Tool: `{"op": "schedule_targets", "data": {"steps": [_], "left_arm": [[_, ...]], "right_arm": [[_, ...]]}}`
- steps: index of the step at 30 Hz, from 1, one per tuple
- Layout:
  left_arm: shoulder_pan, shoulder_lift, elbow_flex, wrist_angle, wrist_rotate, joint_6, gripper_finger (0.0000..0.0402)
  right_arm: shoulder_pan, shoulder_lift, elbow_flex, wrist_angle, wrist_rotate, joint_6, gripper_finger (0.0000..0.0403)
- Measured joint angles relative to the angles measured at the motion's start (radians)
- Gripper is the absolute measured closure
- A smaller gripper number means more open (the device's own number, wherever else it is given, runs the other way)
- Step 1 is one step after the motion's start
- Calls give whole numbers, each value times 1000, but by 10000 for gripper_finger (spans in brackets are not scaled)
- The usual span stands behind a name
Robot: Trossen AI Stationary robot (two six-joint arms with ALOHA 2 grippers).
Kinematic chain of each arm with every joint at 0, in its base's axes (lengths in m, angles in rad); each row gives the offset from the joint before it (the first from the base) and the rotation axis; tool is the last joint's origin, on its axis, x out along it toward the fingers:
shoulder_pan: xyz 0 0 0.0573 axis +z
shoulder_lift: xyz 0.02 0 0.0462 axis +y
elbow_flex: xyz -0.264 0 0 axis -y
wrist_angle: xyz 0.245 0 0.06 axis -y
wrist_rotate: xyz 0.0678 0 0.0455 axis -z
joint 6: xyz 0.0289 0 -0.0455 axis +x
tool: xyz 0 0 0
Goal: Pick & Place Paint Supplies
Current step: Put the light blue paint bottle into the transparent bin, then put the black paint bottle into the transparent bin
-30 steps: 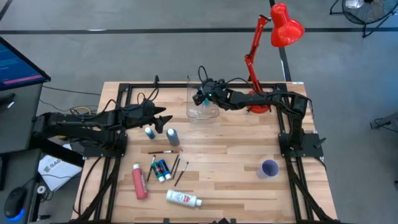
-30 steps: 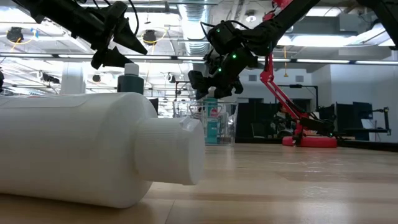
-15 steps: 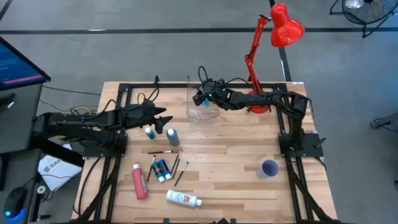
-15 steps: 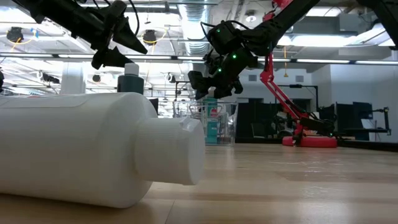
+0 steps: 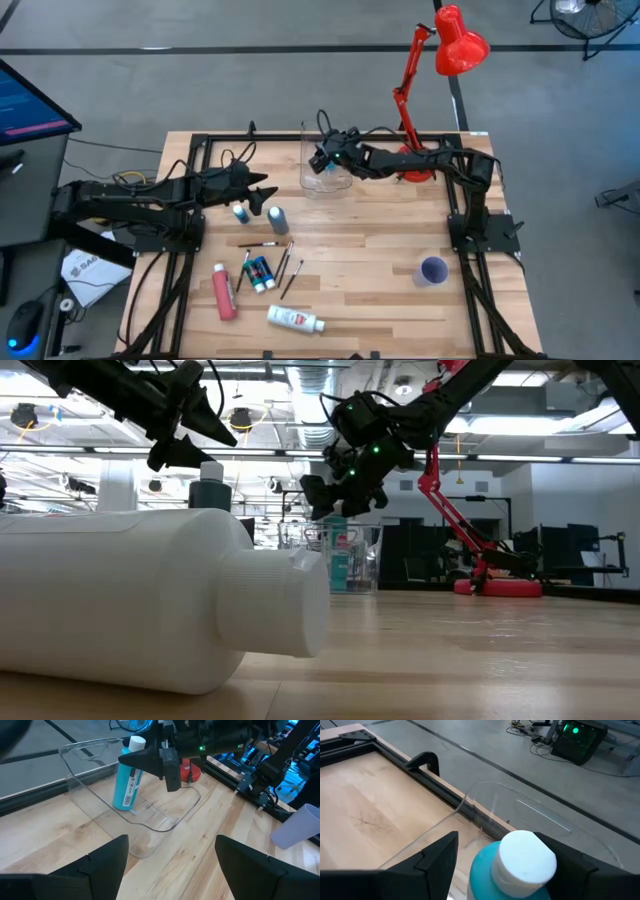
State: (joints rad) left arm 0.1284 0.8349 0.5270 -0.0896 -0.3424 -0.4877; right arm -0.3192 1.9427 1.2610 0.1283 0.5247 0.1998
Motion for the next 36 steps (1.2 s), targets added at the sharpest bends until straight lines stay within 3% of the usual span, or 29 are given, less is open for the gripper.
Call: {"op": "schedule_targets", "data": {"steps": [5, 13, 15, 25, 36], "left_arm": [[0, 0, 0, 0, 0, 0, 108], [0, 0, 0, 0, 0, -12, 108], [0, 0, 0, 0, 0, -15, 108], [0, 0, 0, 0, 6, -18, 108], [0, 0, 0, 0, 9, -18, 108]], "right_arm": [[11, 1, -1, 25, -4, -2, 135], [20, 2, -2, 26, 19, -3, 20], [22, 2, -2, 25, 18, 3, 8], [46, -93, -2, -66, 17, 23, 49], [29, -143, -1, -282, 23, 181, 52]]}}
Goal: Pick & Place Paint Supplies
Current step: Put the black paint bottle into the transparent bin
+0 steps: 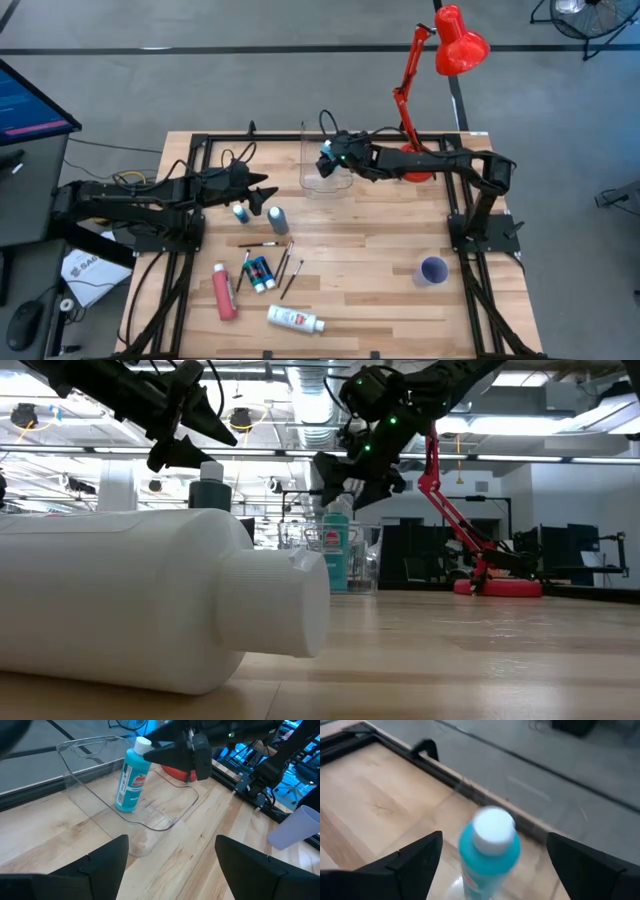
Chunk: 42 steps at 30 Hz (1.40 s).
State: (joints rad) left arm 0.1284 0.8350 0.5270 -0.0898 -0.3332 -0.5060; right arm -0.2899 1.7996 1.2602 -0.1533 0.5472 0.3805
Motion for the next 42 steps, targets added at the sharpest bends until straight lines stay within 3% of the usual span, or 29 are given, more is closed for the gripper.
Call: {"op": "schedule_targets", "data": {"steps": [8, 18, 23, 28, 31, 38, 42], "left_arm": [[0, 0, 0, 0, 28, -2, 108], [0, 0, 0, 1, 149, -33, 108], [0, 0, 0, 2, 262, -33, 108], [0, -22, 0, 2, 489, -57, 108], [0, -46, 0, 2, 572, -105, 108], [-12, -101, 0, 2, 619, -129, 109], [-75, -126, 15, -73, 589, -125, 124]], "right_arm": [[33, -59, 1, -184, -26, 66, 54], [128, -229, 1, -227, -70, 31, 51], [197, -312, 1, -235, -106, 31, 52], [278, -379, 2, -235, -107, 31, 52], [325, -403, 2, -231, -108, 31, 51], [377, -409, 2, -219, -107, 31, 60], [401, -399, 2, -217, -108, 42, 66]]}}
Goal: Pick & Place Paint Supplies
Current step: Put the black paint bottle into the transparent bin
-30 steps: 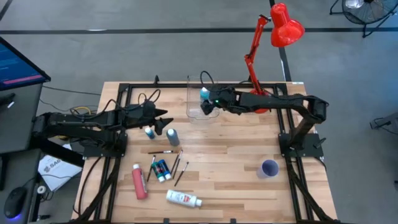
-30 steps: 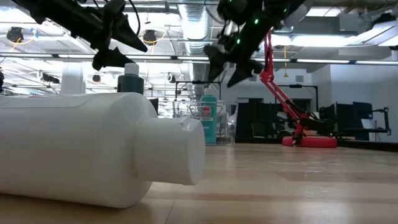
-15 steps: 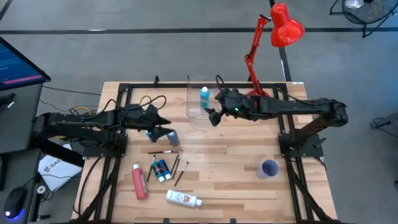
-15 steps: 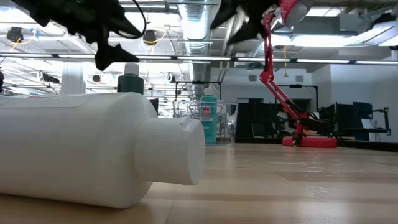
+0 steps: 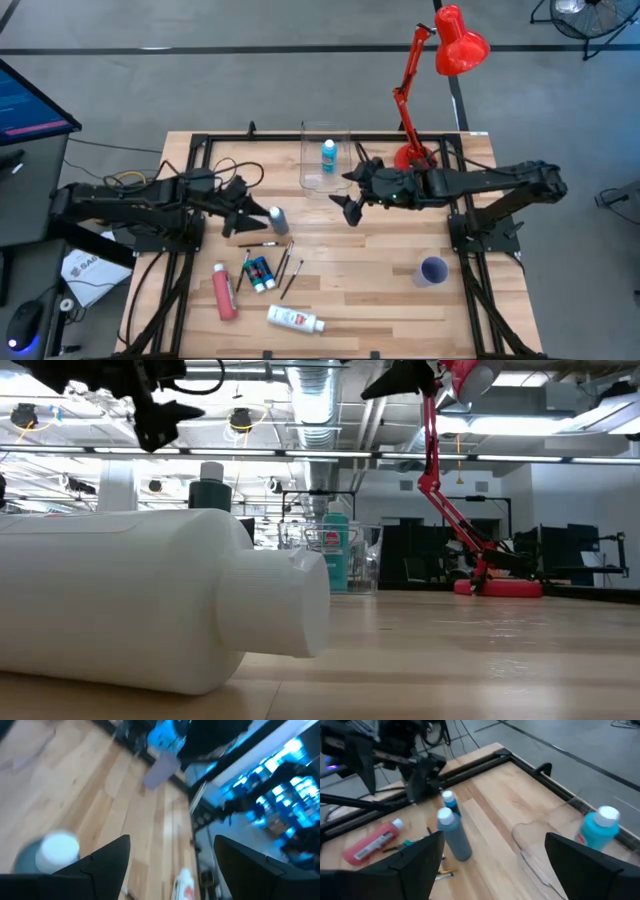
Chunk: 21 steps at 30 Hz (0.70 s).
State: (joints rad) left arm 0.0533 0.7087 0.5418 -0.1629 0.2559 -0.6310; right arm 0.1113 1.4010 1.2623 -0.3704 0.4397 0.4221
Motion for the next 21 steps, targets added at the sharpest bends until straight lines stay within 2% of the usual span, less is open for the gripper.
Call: {"op": "schedule_targets", "data": {"steps": [5, 13, 21], "left_arm": [[-149, 13, 61, -226, -149, 62, 158], [-379, 60, 87, -355, -480, 138, 199], [-433, 84, 82, -361, -770, 160, 213]], "right_arm": [[20, 8, 0, -15, 0, 46, 71], [10, 13, 0, -18, 0, 50, 73], [-20, 13, 0, -18, 2, 50, 74]]}}
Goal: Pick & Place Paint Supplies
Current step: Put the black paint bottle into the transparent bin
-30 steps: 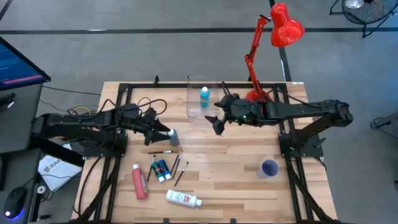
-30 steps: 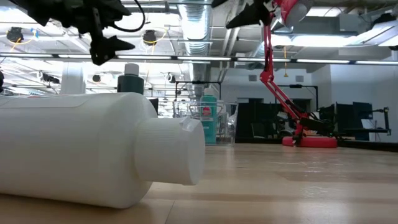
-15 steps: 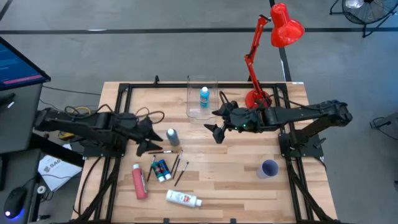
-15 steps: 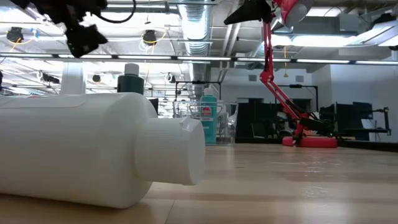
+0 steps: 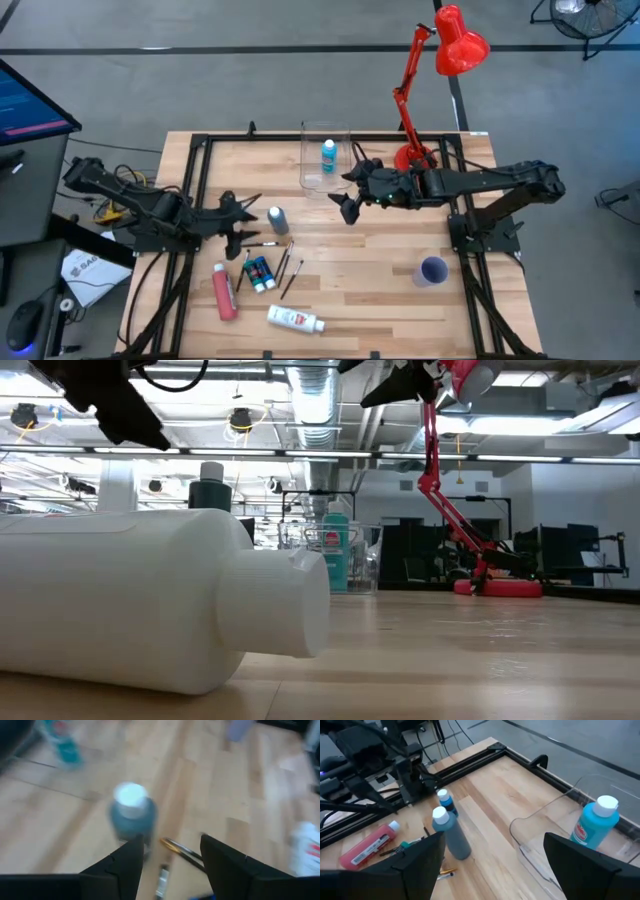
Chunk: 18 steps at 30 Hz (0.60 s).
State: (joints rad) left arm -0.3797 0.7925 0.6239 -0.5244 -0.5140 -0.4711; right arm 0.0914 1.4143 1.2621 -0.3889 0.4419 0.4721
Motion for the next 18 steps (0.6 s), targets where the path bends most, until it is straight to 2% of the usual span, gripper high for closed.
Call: {"op": "schedule_targets", "data": {"steps": [2, 5, 8, 13, 18], "left_arm": [[1, 0, -14, 5, -53, 1, 213], [8, 1, -31, 11, -65, -4, 212], [7, 1, -41, 13, -51, -7, 210], [7, 0, -60, 17, 34, -31, 209], [7, 1, -74, 31, 19, -31, 208]], "right_arm": [[-3, 0, 0, 0, 0, 0, 74], [-9, 0, 0, 0, 0, 0, 74], [-8, 0, 0, 0, 0, 0, 74], [-8, 0, 0, 0, 0, 0, 74], [-8, 0, 0, 0, 0, 0, 72]]}}
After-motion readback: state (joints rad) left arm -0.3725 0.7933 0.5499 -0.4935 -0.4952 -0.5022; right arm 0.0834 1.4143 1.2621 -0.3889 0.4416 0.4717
